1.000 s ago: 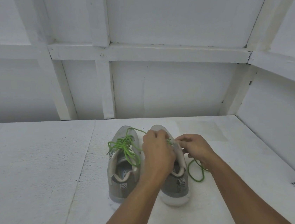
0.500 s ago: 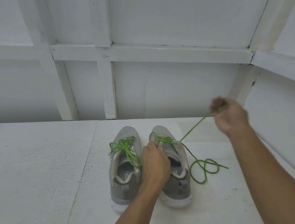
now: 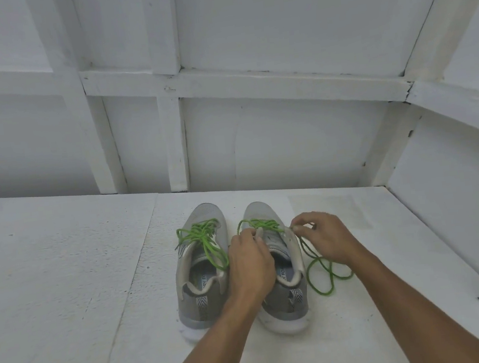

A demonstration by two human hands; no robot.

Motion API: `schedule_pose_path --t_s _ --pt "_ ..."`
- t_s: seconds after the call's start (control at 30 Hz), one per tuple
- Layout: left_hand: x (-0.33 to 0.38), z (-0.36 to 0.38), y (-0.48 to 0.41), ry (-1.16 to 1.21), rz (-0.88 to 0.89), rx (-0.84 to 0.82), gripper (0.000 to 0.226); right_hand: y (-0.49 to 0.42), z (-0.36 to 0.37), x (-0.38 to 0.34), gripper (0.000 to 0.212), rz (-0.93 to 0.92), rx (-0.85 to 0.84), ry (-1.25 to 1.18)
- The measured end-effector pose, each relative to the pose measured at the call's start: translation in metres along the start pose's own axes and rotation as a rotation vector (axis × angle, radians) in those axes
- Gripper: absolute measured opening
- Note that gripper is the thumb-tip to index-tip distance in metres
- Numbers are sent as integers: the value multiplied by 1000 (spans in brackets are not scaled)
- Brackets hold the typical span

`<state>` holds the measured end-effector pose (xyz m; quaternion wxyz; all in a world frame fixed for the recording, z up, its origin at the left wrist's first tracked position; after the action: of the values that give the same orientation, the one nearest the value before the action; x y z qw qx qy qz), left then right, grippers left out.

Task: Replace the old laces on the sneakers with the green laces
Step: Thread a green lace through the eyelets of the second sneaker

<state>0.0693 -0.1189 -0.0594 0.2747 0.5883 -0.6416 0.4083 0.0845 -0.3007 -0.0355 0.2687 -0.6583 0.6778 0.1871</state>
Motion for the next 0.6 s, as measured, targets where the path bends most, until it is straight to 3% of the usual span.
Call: schedule_pose_path --t_s 0.07,0.17,0.23,0.33,0.47,0.6 --pt "0 -1 0 -2 -3 2 31 -4 -15 1 9 75 91 -255" --pt "0 -1 0 -4 -8 2 31 -8 -38 5 15 228 236 -919" --pt "0 0 0 -6 -5 6 31 -9 -48 8 19 275 310 -1176" --pt "2 0 0 -14 11 11 32 -7 -54 9 19 305 365 -1214" --pt "13 -3 -9 -86 57 -11 31 -4 -52 9 12 314 375 -1032" --pt "45 16 -40 -334 197 -228 37 3 -48 10 11 321 327 -912"
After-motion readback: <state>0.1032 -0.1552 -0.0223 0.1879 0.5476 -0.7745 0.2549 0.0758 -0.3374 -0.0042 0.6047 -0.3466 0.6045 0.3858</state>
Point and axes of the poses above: each hand's wrist, its own y-axis away from the middle knuckle, its own z-axis out of the palm, x = y × z, the point moved 6 cm from there along -y, towards the middle knuckle, and after that the axes turned 3 degrees about y, right-handed, at the moved point
